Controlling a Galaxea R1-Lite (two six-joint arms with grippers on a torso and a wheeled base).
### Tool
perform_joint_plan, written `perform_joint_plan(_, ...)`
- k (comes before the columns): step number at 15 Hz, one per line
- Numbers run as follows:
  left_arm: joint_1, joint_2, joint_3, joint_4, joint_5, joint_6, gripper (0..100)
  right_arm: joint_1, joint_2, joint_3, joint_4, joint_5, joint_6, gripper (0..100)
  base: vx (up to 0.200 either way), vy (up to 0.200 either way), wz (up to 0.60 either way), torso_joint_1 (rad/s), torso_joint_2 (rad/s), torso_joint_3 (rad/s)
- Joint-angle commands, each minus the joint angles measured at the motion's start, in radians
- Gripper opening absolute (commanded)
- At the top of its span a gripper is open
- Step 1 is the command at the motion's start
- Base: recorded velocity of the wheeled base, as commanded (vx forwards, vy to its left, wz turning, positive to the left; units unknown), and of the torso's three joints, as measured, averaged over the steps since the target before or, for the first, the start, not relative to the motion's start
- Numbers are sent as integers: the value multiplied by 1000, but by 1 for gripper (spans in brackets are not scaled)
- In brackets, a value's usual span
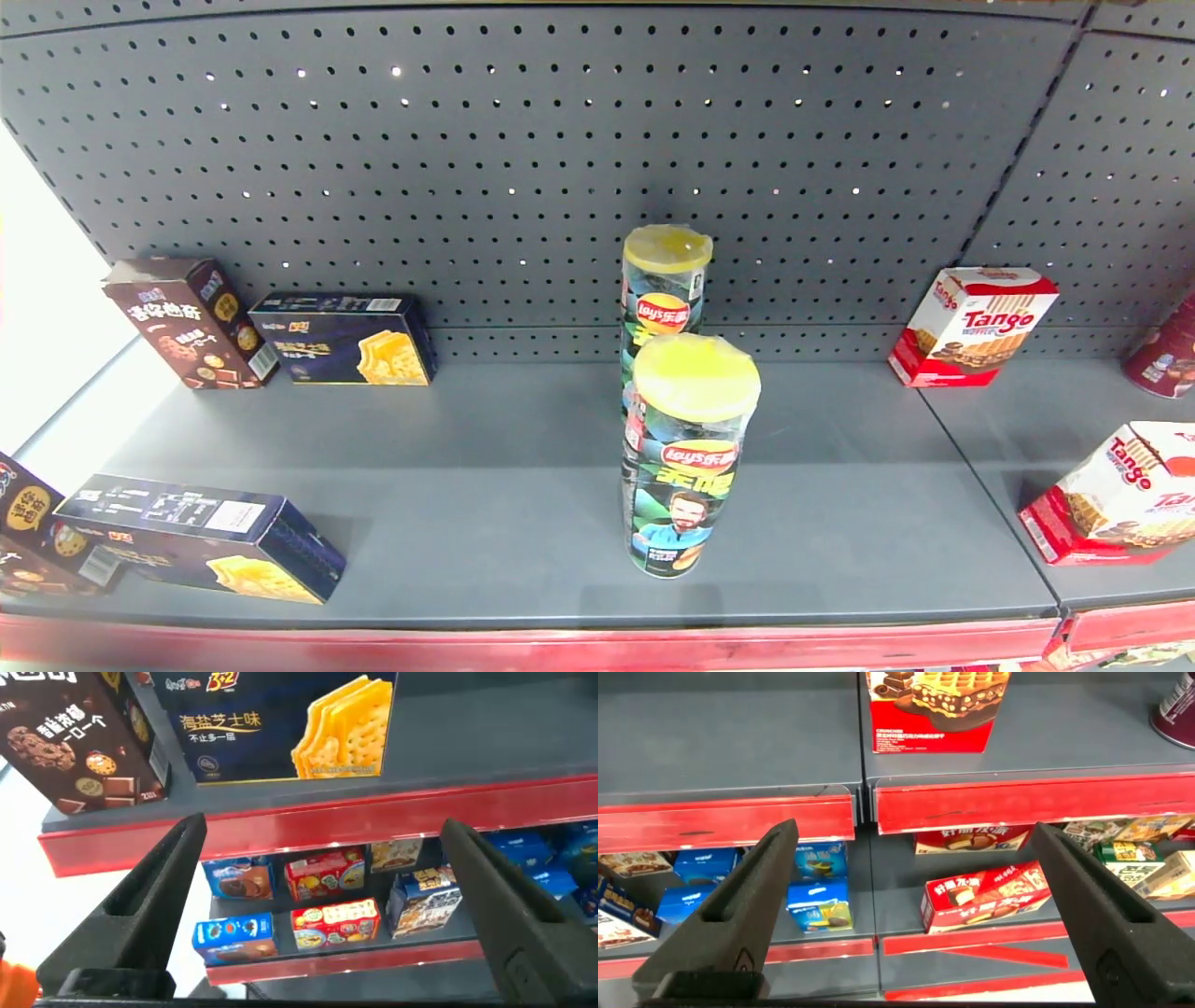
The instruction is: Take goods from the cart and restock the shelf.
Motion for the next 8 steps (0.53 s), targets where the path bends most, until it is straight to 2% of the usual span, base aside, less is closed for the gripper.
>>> perform_joint_plan(1,1,-1,0,1,34,-3,100,0,3,0,0,0,0,100,0,0,0,0,0,0)
perform_joint_plan(2,1,-1,0,1,77,-9,100,-2,3,0,0,0,0,100,0,0,0,0,0,0)
perform_joint_plan(5,1,-1,0,-1,80,-12,100,0,3,0,0,0,0,100,0,0,0,0,0,0)
perform_joint_plan(8,2,-1,0,-1,86,-59,100,0,3,0,0,0,0,100,0,0,0,0,0,0)
